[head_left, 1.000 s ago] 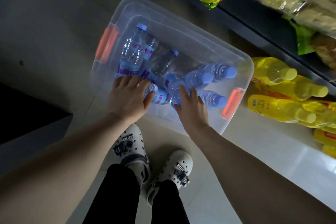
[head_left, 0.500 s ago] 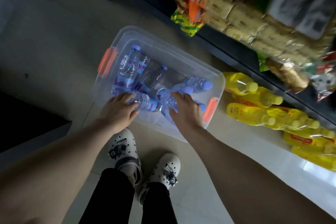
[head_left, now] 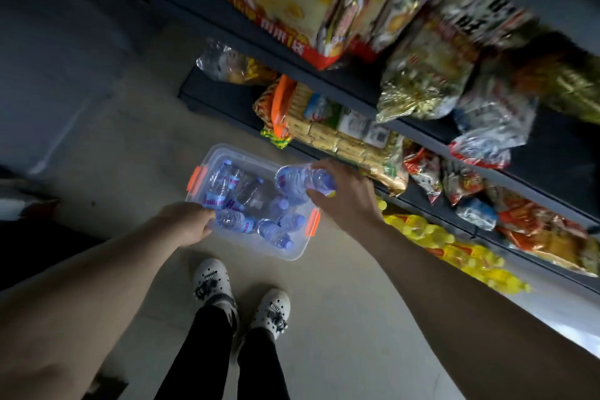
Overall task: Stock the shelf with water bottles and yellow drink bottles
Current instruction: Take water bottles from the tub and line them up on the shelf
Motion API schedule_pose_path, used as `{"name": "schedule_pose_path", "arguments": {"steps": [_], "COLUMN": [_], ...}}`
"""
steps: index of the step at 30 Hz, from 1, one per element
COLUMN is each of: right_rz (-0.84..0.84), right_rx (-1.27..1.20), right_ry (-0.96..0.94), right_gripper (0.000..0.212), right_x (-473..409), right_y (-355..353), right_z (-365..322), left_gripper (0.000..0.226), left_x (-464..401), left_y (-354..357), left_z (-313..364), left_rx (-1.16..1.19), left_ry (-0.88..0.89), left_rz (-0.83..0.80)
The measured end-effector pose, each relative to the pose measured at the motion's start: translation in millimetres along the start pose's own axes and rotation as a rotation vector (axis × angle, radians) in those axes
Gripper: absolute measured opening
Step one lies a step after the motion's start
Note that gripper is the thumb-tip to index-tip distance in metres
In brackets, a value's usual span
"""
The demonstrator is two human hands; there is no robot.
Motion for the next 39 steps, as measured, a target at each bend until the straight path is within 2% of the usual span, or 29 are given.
{"name": "schedule_pose_path", "arguments": {"steps": [3, 5, 7, 11, 13, 16, 19, 25, 29, 33, 37, 39], "right_rz": [0.117, 0.204, 0.284, 0.452, 0.498, 0.546, 0.624, 0.862, 0.889, 0.909, 0.937, 0.965], "right_rx": [-0.035, -0.073, -0.128, -0.224, -0.248, -0.277, -0.281, -0.149, -0.097, -0.097, -0.092, -0.048], "right_ry": [-0.042, -0.036, -0.029, -0.071, -0.088, -0.142, -0.174, -0.281, -0.254, -0.202, -0.234, -0.251], "right_gripper": [0.042, 0.044, 0.046, 0.050, 0.052, 0.053, 0.056, 0.064, 0.079, 0.064, 0.062, 0.053], "right_x": [-4.8, -7.6, -10.5, -16.7, -22.1, -26.6, -27.4, -30.5, -28.8, -39.1, -50.1, -54.5], "right_y": [-88.9, -147.2, -202.1, -301.7, -342.1, -394.2, -435.0, -481.8, -493.7, -527.7, -581.3, -614.2], "right_z": [-44.4, -74.0, -104.1, -159.9, -184.3, -219.0, -249.9, -299.8, -315.3, -327.0, -342.7, -350.1], "left_gripper": [0.044, 0.055, 0.069, 0.095, 0.097, 0.081, 0.065, 0.058, 0.058, 0.069, 0.066, 0.063], "left_x": [26.9, 45.8, 68.3, 116.9, 139.9, 167.8, 190.4, 236.7, 260.7, 282.0, 305.2, 319.3], "left_y": [-93.1, -159.3, -225.1, -337.4, -383.2, -439.4, -487.1, -563.2, -602.3, -639.6, -697.0, -732.6], "left_z": [24.0, 43.2, 62.6, 105.4, 123.6, 138.0, 138.6, 138.5, 138.5, 140.6, 150.8, 156.3], "left_rx": [0.107, 0.314, 0.483, 0.619, 0.741, 0.864, 0.826, 0.736, 0.699, 0.595, 0.407, 0.352], "left_ry": [-0.005, 0.002, 0.065, 0.238, 0.304, 0.344, 0.309, 0.366, 0.409, 0.437, 0.501, 0.527], "left_rz": [0.125, 0.262, 0.405, 0.612, 0.681, 0.794, 0.951, 1.176, 1.228, 1.281, 1.335, 1.343]}}
Point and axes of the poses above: each hand's wrist, its own x-axis away from the middle knuckle, its own y-axis out of the palm, z = x × y, the point moved 5 cm from there along -x, towards the middle knuckle, and after that the axes turned 14 degrees about z, right-handed, at the moved point
